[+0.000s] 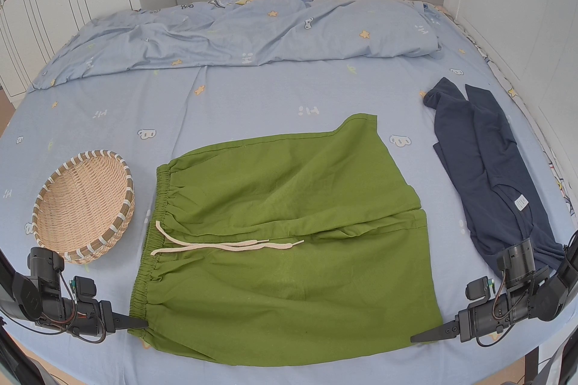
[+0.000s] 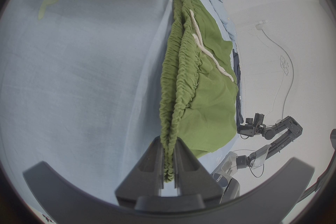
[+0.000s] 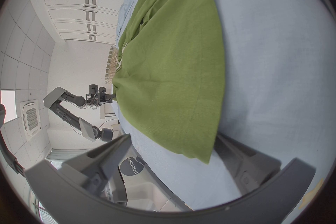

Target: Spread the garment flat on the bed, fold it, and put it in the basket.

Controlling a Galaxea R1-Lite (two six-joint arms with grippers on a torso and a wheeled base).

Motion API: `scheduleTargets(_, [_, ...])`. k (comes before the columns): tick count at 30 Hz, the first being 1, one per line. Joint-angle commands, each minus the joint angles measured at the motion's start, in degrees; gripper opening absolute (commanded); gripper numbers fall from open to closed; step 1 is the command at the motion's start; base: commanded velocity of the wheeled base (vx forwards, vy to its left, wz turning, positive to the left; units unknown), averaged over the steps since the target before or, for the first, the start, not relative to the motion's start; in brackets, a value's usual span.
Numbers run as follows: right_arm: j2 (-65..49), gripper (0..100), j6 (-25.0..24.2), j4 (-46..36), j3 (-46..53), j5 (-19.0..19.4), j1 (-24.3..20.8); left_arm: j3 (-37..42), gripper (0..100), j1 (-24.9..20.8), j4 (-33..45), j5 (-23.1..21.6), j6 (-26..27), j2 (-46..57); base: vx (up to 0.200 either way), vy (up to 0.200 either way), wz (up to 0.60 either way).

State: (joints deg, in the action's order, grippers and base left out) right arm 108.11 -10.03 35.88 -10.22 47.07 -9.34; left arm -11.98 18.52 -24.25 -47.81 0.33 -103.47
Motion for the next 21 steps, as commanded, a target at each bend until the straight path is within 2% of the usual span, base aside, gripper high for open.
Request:
scheduleTargets(1, [0.53,0,0.01,0.07,0.11,-0.05,0.46,-0.06,0,0.12,-0.01,0.00,-0.07,0.03,0.000,0.000,0.00])
scheduleTargets(6, [0.44,0,0.01,-0.11,1.16,-0.05,0.90,-0.15,0,0.47,-0.01,0.00,-0.07,-0.15,0.000,0.000,0.00])
scheduleTargets(10, [0.00,0,0.45,-0.46,2.22,-0.40,3.80,-0.23,0,1.08,0.17,0.00,-0.24,0.03,0.000,0.000,0.00])
scheduleTargets(15, [-1.06,0,0.45,-0.72,3.98,-0.66,4.24,1.00,0,0.99,1.13,0.00,-0.86,0.73,0.000,0.000,0.00])
scheduleTargets(21, [-4.92,0,0.80,-3.36,7.23,-0.84,3.63,1.70,0,1.26,7.55,0.09,-0.77,5.65,0.000,0.000,0.00])
